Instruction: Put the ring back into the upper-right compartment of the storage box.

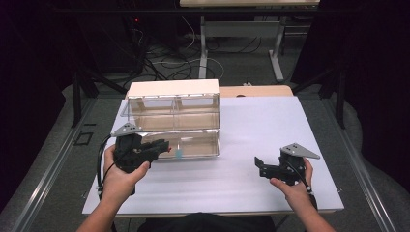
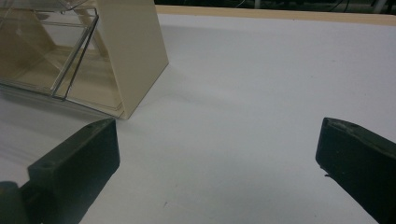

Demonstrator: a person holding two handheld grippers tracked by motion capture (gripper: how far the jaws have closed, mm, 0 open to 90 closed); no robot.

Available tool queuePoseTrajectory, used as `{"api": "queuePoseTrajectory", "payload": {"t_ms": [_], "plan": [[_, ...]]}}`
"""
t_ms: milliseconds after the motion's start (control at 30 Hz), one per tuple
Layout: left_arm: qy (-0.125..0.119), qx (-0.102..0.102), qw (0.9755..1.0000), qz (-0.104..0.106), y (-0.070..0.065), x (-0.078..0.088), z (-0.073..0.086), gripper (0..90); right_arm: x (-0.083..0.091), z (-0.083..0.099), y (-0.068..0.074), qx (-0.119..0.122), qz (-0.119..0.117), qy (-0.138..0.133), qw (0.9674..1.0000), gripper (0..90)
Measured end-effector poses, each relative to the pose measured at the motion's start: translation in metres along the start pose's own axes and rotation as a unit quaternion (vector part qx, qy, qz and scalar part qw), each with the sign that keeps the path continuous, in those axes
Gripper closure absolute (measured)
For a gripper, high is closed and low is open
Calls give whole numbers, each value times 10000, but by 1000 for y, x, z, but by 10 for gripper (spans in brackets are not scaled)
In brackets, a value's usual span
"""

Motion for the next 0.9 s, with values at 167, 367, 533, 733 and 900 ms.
{"api": "queuePoseTrajectory", "payload": {"t_ms": [167, 367, 533, 733, 900], "plan": [[9, -70, 10000, -2, -3, -5, -9, 768, 0, 0, 0, -14, -5, 9, 10000, 0], [17, -116, 9999, 14, -8, -11, -19, 768, 0, 0, 0, -5, -6, 0, 10000, 0], [-17, -137, 9999, 44, -14, -15, -27, 768, 0, 0, 0, 11, 1, 3, 10000, 0], [-39, -206, 9998, 34, -18, -19, -37, 768, 0, 0, 0, 1, 3, 45, 10000, 0], [-56, -191, 9998, 34, -19, -22, -44, 768, 0, 0, 0, 17, -7, -3, 10000, 0]]}}
Point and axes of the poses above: each handheld gripper's, and its own axes: x roughly backward along the jaws, z roughly out of its underside, y roughly to its left, the point moved 7 cm from there along -x, roughly forward along the jaws, and after that the axes turned 6 degrees about y, right-handed, at the moved point
